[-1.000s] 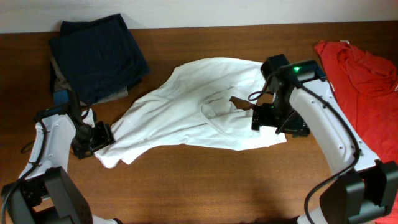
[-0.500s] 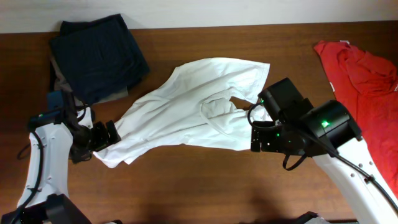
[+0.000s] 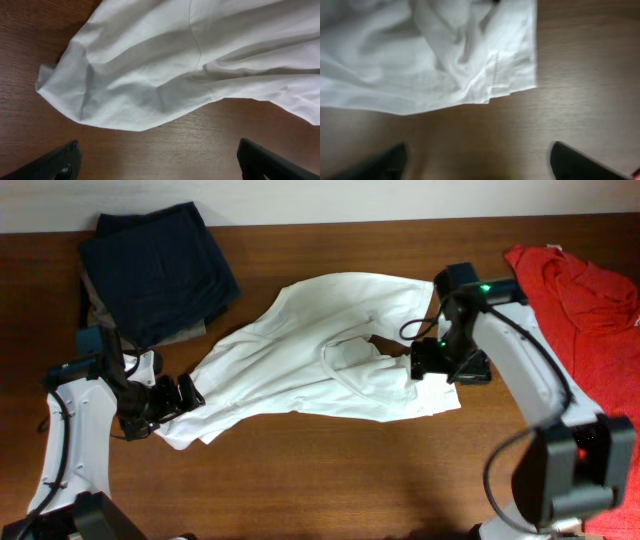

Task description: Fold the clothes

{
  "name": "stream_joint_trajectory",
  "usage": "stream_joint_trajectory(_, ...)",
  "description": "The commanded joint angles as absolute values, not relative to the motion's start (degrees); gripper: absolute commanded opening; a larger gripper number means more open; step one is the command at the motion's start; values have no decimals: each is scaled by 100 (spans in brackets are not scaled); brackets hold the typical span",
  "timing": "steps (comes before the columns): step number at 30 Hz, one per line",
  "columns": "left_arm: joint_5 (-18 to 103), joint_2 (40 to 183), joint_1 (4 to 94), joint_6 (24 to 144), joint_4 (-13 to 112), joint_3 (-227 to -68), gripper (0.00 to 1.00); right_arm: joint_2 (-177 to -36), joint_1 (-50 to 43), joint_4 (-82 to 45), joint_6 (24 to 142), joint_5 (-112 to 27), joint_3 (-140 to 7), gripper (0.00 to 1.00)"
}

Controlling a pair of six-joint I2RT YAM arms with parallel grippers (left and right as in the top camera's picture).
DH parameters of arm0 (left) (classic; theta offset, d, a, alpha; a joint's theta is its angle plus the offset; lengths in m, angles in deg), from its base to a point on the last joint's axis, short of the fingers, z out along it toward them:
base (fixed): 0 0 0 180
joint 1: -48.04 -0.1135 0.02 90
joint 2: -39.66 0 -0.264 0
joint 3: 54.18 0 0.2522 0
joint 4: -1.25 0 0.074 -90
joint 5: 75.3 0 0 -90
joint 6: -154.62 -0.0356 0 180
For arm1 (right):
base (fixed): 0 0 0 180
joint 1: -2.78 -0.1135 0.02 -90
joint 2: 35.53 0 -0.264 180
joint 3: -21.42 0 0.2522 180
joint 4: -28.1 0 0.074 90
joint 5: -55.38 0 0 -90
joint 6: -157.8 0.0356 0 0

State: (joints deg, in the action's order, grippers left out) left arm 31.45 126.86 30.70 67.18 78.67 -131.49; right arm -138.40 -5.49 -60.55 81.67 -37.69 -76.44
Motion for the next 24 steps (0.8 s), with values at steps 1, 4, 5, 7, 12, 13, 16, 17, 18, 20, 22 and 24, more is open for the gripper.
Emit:
stream_joint_trajectory(1,3233,12609,3063,6583,7860,-13243,99,-14481,-545,-6081,8005,-4224,-7618,72)
stream_joint_trajectory(4,3233,12609,3063,6583,7867,-13243,99,-14703,-545,-6169,8005,-4237,-7530,64)
stream_joint_trajectory(5,3233,12609,3063,6583,7869,-13243,99,-14703,-545,-6169,8003,-4235,-7443,65)
stream_joint_trajectory(7,3233,12609,3063,6583,7867,-13243,99,-14703,-545,-6064,8003,-4145,-7157,75)
stream_joint_trajectory(12,3233,12609,3063,6583,7830,-13245,99,-14701,-534,-5196,8005,-4173,-6350,73)
stream_joint_trajectory(13,3233,12609,3063,6585,7814,-13243,99,-14701,-534,-5153,8005,-4173,-6350,70)
stream_joint_trajectory(16,3230,12609,3063,6583,7805,-13243,99,-14701,-534,-5039,8025,-4176,-6350,59)
stream_joint_trajectory(17,3230,12609,3063,6585,7788,-13243,99,-14701,-534,-4993,8027,-4213,-6350,58)
stream_joint_trajectory(18,3230,12609,3063,6583,7786,-13243,99,-14701,-534,-4969,8027,-4217,-6348,54)
stream_joint_trajectory(20,3230,12609,3063,6583,7786,-13243,99,-14701,-534,-4798,8025,-4193,-6348,50)
stream_joint_trajectory(22,3228,12609,3063,6583,7786,-13243,99,-14701,-534,-4687,8029,-4195,-6348,47)
stream_joint_trajectory(24,3230,12609,3063,6583,7786,-13243,99,-14701,-534,-4604,8027,-4169,-6348,46)
